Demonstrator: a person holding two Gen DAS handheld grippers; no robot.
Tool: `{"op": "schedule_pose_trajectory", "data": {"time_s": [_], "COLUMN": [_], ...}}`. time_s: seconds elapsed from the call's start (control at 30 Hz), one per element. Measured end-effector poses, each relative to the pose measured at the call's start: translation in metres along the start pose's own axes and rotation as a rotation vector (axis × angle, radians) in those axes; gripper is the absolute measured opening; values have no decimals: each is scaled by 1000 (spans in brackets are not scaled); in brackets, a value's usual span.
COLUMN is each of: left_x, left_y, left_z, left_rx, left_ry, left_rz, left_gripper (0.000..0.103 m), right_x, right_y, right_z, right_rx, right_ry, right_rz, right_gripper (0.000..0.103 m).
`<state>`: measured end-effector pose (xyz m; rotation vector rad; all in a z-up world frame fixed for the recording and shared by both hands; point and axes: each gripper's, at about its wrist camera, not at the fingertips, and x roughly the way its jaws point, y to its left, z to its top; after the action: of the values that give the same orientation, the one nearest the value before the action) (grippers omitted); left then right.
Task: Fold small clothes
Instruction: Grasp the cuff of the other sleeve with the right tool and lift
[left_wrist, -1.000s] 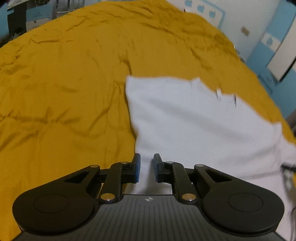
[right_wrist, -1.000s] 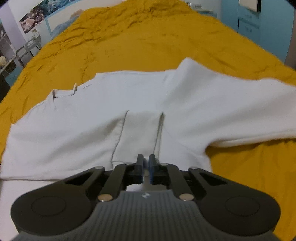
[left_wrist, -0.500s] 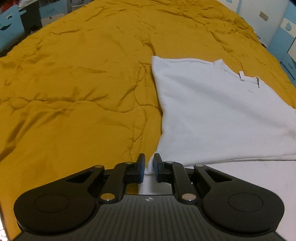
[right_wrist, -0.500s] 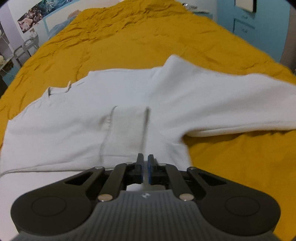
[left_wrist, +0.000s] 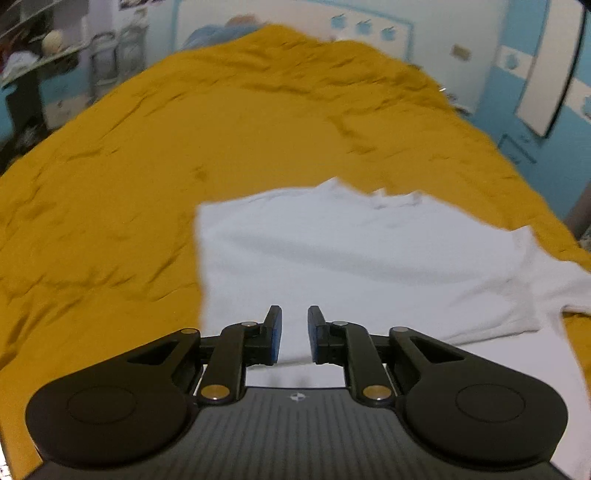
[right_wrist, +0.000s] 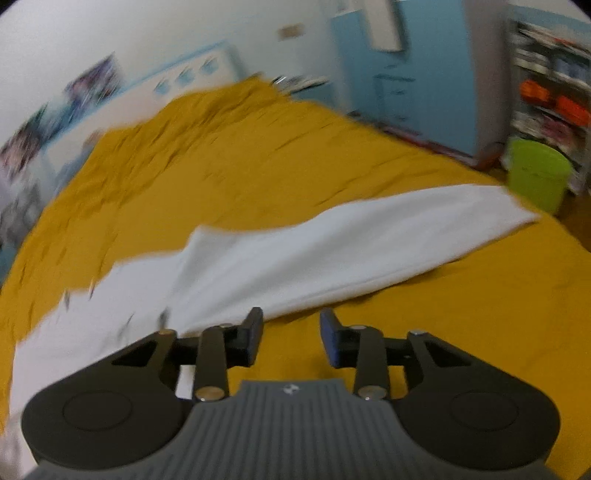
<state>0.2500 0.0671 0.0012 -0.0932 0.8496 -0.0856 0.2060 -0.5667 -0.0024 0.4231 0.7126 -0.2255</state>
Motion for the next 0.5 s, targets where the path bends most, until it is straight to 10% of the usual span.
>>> {"op": "schedule_pose_trajectory", "data": {"time_s": [0.5], "left_x": [54], "left_y": [-77], "left_z": [4], "left_rx": [47], "left_ry": [47], "left_rz": [46], "left_gripper": [39], "right_x": [31], "right_y": [-215], "right_z": [57], "right_rx": [528], "right_ry": [-87], "right_rz": [-82], "right_gripper": [40]}}
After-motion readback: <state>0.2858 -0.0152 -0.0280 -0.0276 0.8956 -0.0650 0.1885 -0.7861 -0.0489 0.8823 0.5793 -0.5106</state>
